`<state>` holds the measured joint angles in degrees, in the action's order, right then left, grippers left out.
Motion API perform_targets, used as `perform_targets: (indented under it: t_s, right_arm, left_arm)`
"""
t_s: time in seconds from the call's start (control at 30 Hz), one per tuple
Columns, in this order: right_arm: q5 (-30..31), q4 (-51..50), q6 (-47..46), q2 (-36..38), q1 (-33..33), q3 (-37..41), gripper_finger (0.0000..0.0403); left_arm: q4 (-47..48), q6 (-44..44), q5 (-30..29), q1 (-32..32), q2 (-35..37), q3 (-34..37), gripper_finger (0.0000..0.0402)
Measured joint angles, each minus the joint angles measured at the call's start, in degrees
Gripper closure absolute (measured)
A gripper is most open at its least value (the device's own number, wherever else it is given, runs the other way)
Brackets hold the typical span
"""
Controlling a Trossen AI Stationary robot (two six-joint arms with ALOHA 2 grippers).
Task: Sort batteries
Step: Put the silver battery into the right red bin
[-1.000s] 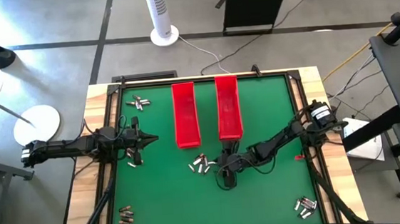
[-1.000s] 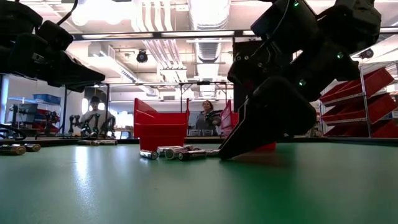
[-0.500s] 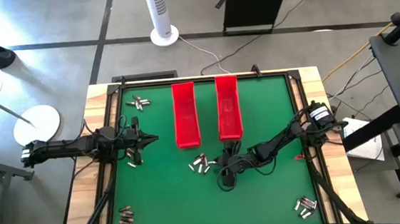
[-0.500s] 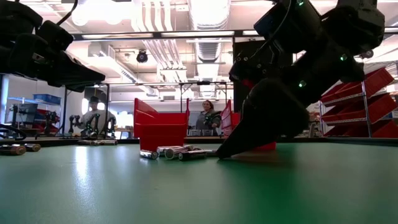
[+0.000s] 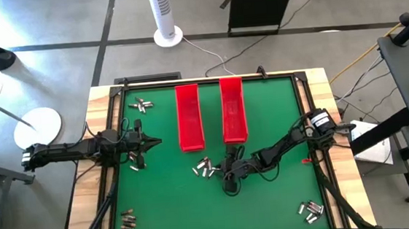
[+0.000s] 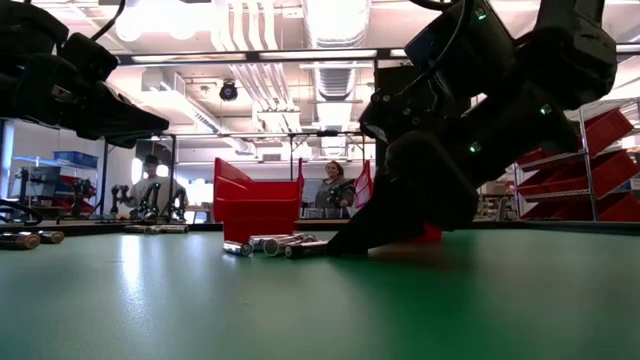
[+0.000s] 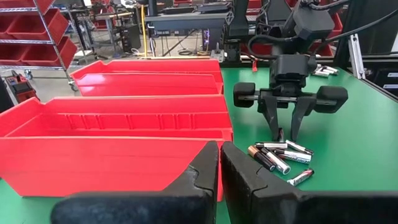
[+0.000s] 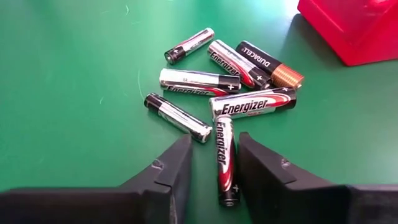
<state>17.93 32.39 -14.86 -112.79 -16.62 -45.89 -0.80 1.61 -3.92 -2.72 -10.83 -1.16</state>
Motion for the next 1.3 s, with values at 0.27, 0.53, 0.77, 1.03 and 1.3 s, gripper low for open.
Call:
perform_targets:
  t_s: [0.27,0.53,0.77,1.03,1.3]
  right_arm:
    - [-0.31,-1.11,1.98,0.02,0.00,-0.05,0.0353]
    - [-0.32,-4.68,2.02,1.94,0.02,0.00,0.0365]
    - [-0.29,-16.05,3.54,8.49,0.07,0.43,0.0362]
    - [-0.30,-22.94,3.34,13.56,0.17,0.36,0.0365]
    - [-0.50,-31.95,2.86,19.39,0.17,-2.12,0.0367]
  left_arm:
    - [0.00,0.00,0.00,0.00,0.00,0.00,0.0402]
    - [0.00,0.00,0.00,0.00,0.02,0.00,0.0402]
    - [-0.02,0.00,0.00,0.00,0.02,0.01,0.0402]
    - [-0.02,0.00,0.00,0.00,0.00,0.01,0.0402]
    - [0.07,0.00,0.00,0.00,-0.15,0.00,0.0402]
